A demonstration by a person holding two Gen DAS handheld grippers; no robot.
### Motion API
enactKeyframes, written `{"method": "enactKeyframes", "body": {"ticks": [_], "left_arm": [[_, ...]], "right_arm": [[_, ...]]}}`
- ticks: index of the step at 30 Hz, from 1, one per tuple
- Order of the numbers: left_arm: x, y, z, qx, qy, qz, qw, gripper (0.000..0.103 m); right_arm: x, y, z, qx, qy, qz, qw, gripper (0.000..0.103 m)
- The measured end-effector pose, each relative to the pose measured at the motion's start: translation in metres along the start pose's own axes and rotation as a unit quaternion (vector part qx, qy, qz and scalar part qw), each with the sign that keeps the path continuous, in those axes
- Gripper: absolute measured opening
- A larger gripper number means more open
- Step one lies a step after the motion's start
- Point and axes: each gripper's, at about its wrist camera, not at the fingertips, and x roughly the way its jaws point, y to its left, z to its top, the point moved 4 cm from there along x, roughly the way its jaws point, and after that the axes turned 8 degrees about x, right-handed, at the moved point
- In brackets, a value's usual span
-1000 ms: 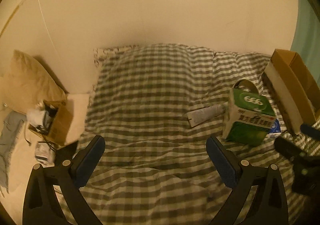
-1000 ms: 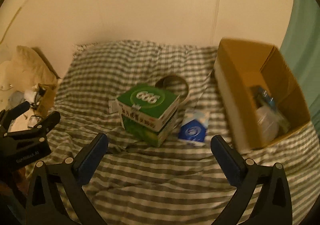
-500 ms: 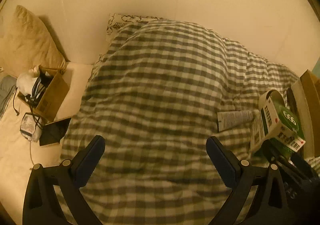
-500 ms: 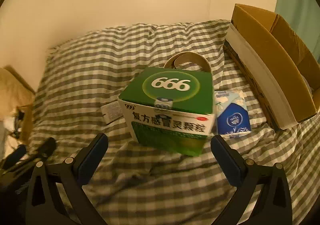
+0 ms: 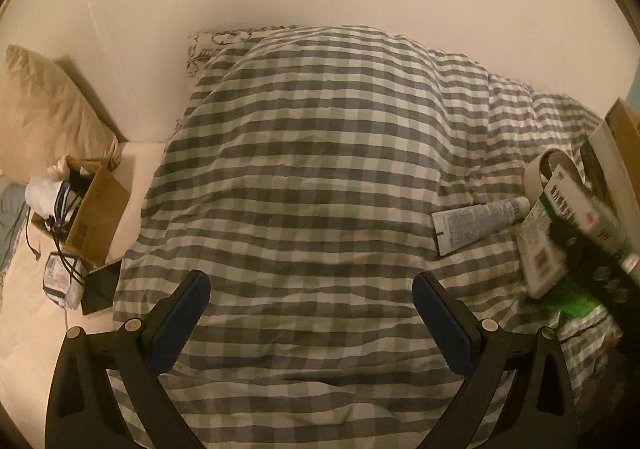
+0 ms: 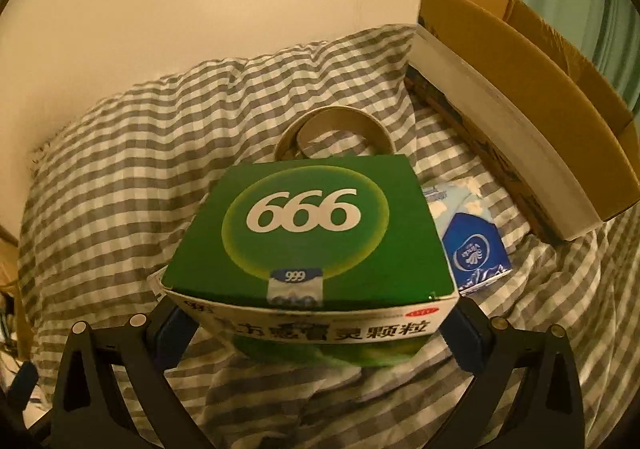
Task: Organize objects
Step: 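Grasp the white tube with the left tool while the right tool holds the medicine box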
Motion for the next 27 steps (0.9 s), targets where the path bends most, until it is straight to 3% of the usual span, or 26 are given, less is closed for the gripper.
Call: {"method": "enactKeyframes", "body": {"ticks": [1, 10, 14, 18, 23, 27], "left_arm": [[-0.001, -0.002, 0.001, 0.006, -0.003, 0.001, 1.0000, 0.103], [-0.019, -0.046, 0.020, 0.092, -0.036, -0.015, 0.9950, 0.103], [-0.011, -0.072, 0.040, 0.118, -0.047, -0.040, 0.9911, 0.103], [0.016, -0.096, 0.050, 0.164, -0.043, -0.027, 0.9852, 0.102], [0.048, -0.118, 0.047, 0.191, -0.016, -0.045, 0.9805, 0.090], [0.060, -0.138, 0.042, 0.228, -0.012, -0.070, 0.9710, 0.077]], "right_arm": [[-0.005, -0.005, 0.003, -0.002, -0.007, 0.014, 1.000, 0.093], [-0.066, -0.034, 0.024, -0.084, -0.051, 0.075, 0.992, 0.092], [-0.082, -0.047, 0.038, -0.116, -0.074, 0.075, 0.988, 0.092], [-0.076, -0.055, 0.046, -0.122, -0.074, 0.065, 0.988, 0.092], [-0.051, -0.065, 0.047, -0.104, -0.051, 0.065, 0.991, 0.092], [-0.037, -0.070, 0.046, -0.091, -0.036, 0.072, 0.993, 0.092]]}}
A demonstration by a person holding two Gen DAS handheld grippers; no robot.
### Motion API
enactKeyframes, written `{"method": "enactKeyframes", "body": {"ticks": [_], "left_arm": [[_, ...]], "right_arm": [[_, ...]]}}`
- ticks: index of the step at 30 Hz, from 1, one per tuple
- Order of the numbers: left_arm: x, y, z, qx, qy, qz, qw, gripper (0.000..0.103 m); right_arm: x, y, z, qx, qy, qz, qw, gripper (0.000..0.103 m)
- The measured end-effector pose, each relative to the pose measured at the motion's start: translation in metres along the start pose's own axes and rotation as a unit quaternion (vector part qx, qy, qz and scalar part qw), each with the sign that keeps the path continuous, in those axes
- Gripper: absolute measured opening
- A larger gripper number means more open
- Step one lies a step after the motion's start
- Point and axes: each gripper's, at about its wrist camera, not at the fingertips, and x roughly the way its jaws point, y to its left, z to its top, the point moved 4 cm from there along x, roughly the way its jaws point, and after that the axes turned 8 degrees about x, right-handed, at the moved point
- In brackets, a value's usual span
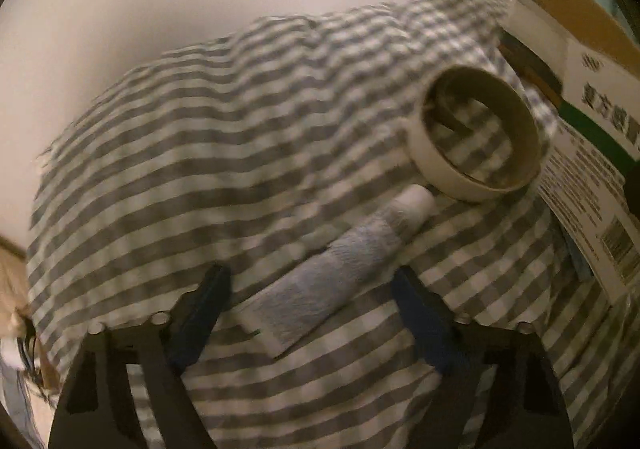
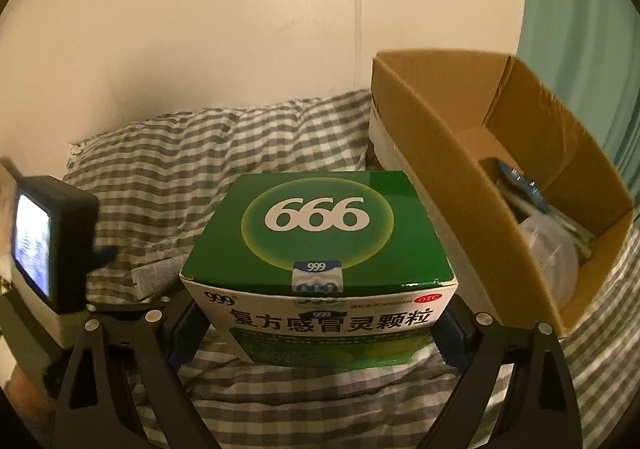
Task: Organize objects
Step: 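Grasp the white tube with the left tool while the right tool holds the medicine box, then carry the tube with the left tool while the right tool carries the medicine box over the box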
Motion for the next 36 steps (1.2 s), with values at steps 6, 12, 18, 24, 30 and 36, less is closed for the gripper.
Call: {"method": "enactKeyframes", "body": {"ticks": [6, 12, 18, 24, 30, 36], "left_arm": [[-0.005, -0.002, 0.004, 0.009, -0.010, -0.005, 0.9999, 0.045], [-0.045, 0.010, -0.006, -0.017, -0.004, -0.022, 0.9996, 0.019], [-0.109, 0.015, -0.010, -0.063, -0.021, -0.037, 0.9971, 0.016], [-0.192, 0.004, 0.001, -0.094, -0.034, -0.028, 0.9946, 0.016], [-0.263, -0.011, 0.040, -0.116, -0.070, -0.013, 0.9907, 0.016], [-0.309, -0.046, 0.078, -0.118, -0.117, -0.031, 0.9856, 0.016]], "right_arm": [[0.004, -0.006, -0.007, 0.007, 0.004, -0.004, 1.000, 0.093], [-0.004, -0.010, -0.008, 0.012, 0.011, 0.007, 1.000, 0.092], [-0.047, -0.004, -0.005, -0.002, -0.003, 0.036, 0.999, 0.092], [-0.114, -0.009, 0.018, -0.001, -0.035, 0.075, 0.997, 0.092], [-0.194, -0.031, 0.065, -0.019, -0.100, 0.095, 0.990, 0.092], [-0.256, -0.057, 0.115, -0.069, -0.162, 0.083, 0.981, 0.092]]}}
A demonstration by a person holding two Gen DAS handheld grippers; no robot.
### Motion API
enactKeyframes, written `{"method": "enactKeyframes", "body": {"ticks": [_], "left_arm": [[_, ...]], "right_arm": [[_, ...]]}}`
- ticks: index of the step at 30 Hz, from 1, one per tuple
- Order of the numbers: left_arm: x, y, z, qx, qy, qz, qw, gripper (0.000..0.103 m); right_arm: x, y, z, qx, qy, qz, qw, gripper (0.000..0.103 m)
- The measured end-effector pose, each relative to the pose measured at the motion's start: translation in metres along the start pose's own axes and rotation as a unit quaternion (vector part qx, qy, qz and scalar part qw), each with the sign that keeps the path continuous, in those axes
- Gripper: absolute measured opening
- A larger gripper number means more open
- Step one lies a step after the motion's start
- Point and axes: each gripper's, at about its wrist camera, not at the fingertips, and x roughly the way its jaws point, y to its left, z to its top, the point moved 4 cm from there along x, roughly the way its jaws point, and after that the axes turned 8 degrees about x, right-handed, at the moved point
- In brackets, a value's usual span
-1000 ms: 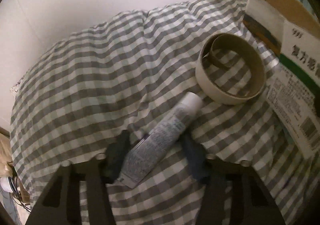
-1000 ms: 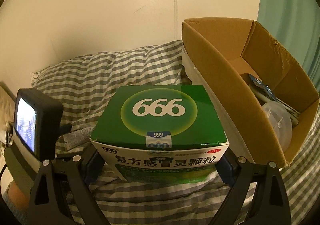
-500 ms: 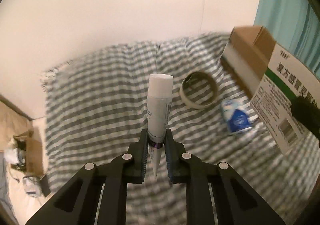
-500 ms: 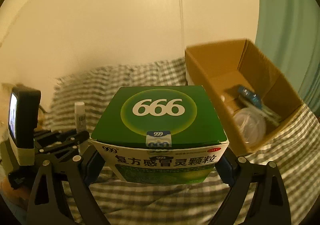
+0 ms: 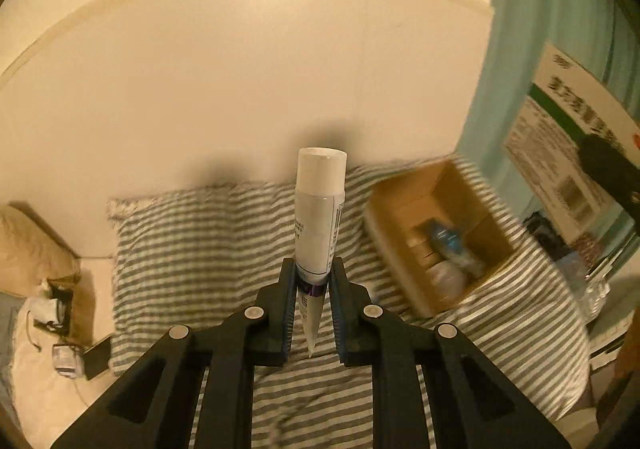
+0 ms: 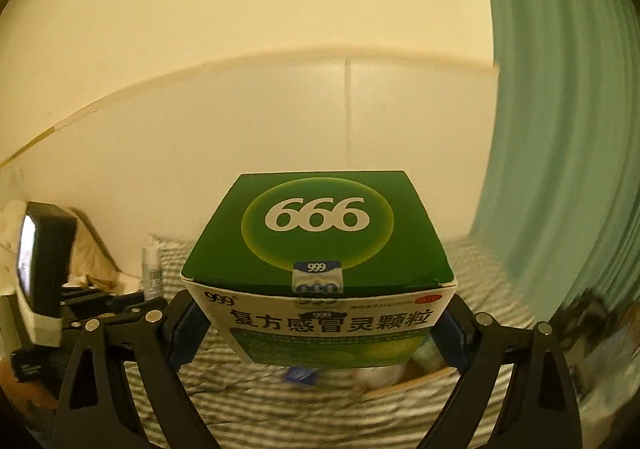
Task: Organize objects
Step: 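Carry the tube with the left tool while the right tool carries the medicine box over the box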
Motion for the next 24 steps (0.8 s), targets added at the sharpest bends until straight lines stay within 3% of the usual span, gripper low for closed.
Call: {"method": "enactKeyframes", "body": {"ticks": [7, 11, 16, 24], "left_arm": [[0.015, -0.058, 0.036, 0.011, -0.012, -0.027, 0.9995, 0.016], [0.040, -0.084, 0.047, 0.013, 0.000, -0.039, 0.9992, 0.016], [0.082, -0.109, 0.051, 0.019, 0.025, -0.041, 0.9987, 0.016], [0.145, -0.127, 0.048, 0.016, 0.059, -0.046, 0.9971, 0.016]], "right_arm": [[-0.010, -0.036, 0.036, -0.037, -0.022, 0.005, 0.999, 0.092], [0.014, -0.059, 0.046, -0.021, -0.012, 0.019, 1.000, 0.092], [0.053, -0.085, 0.044, -0.016, 0.007, 0.020, 1.000, 0.092], [0.122, -0.122, 0.015, 0.005, 0.053, 0.032, 0.998, 0.092]]}}
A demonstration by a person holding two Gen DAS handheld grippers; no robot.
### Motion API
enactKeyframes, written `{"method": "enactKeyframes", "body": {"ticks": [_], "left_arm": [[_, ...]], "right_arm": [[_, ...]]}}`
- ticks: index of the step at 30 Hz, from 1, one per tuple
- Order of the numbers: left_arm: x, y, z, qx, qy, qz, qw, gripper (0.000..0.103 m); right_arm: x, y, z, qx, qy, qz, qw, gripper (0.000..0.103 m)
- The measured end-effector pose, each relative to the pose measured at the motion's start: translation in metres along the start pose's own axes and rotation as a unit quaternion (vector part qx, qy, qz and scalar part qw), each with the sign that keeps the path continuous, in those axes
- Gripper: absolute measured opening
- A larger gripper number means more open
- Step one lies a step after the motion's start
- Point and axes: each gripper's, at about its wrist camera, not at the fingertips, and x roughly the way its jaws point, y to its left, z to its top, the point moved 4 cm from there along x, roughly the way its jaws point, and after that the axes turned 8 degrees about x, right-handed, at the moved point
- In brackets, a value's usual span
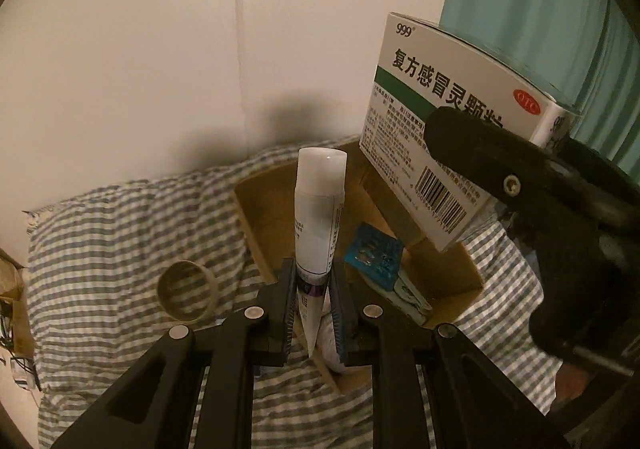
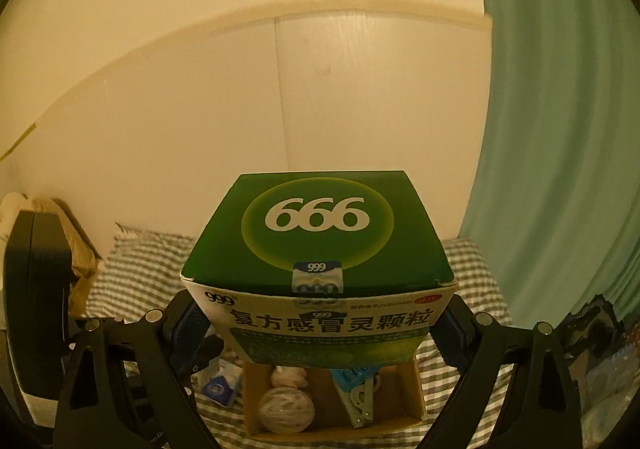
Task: Organize objects
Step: 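Carry the tube with the left tool while the right tool carries the medicine box over the box, then open the left tool to drop the tube while the right tool drops the medicine box into the box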
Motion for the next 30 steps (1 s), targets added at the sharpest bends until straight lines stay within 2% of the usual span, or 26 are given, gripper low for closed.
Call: {"method": "enactKeyframes", "body": {"ticks": [12, 14, 17, 22, 26, 29, 30], "left_arm": [[0.055, 0.002, -0.003, -0.012, 0.022, -0.006, 0.9997, 0.016], [0.060, 0.001, -0.004, -0.012, 0.024, -0.013, 0.9996, 0.016], [0.067, 0.002, -0.007, -0.011, 0.027, -0.013, 0.9995, 0.016], [0.071, 0.005, -0.010, -0.009, 0.026, -0.016, 0.9995, 0.016], [0.068, 0.006, -0.009, 0.005, 0.018, -0.013, 0.9997, 0.019], [0.063, 0.007, -0.007, 0.008, 0.016, -0.009, 0.9998, 0.030], [0.061, 0.008, -0.006, 0.008, 0.014, -0.007, 0.9998, 0.044]], "right_arm": [[0.065, -0.037, -0.018, 0.017, 0.042, 0.006, 0.999, 0.092], [0.066, -0.041, -0.032, 0.023, 0.050, 0.006, 0.998, 0.092], [0.079, -0.051, -0.033, 0.039, 0.064, 0.008, 0.997, 0.092], [0.083, -0.045, -0.038, 0.039, 0.073, 0.007, 0.997, 0.094], [0.084, -0.045, -0.036, 0.037, 0.067, -0.002, 0.997, 0.094], [0.082, -0.045, -0.033, 0.041, 0.066, -0.006, 0.997, 0.099], [0.081, -0.045, -0.032, 0.041, 0.062, -0.011, 0.997, 0.102]]}}
